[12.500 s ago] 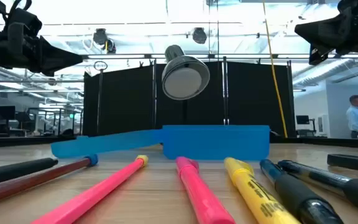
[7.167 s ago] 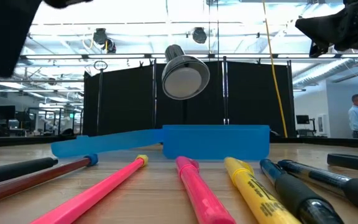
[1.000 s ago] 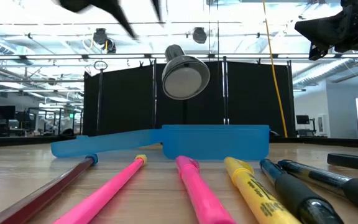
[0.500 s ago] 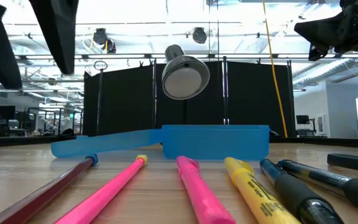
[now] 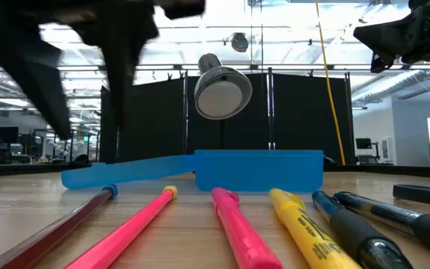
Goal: Pick & place school supplies into a supply box
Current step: Put the brown pencil into the blue supply box
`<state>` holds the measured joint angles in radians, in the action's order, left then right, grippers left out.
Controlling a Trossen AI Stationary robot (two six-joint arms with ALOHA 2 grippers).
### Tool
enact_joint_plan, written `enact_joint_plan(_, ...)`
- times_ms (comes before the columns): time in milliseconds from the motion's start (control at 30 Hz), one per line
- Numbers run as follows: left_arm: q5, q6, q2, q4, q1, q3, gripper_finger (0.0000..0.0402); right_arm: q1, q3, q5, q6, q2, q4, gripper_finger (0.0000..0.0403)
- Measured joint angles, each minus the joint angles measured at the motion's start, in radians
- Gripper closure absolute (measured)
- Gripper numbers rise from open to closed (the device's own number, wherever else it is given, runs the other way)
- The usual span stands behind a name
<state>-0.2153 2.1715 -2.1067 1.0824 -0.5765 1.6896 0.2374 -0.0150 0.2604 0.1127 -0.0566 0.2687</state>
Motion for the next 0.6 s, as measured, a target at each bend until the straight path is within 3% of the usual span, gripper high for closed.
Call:
enact_joint_plan(300, 0.106, -0.181, 0.000, -0.017, 0.117, 0.000, 0.0215, 0.000, 0.000, 0.000, 0.004, 0.000, -0.012, 0.0403)
enact_joint_plan(600, 0.159, -0.155, 0.000, -0.005, 0.115, -0.020, 0.0215, 0.000, 0.000, 0.000, 0.004, 0.000, -0.036, 0.0403)
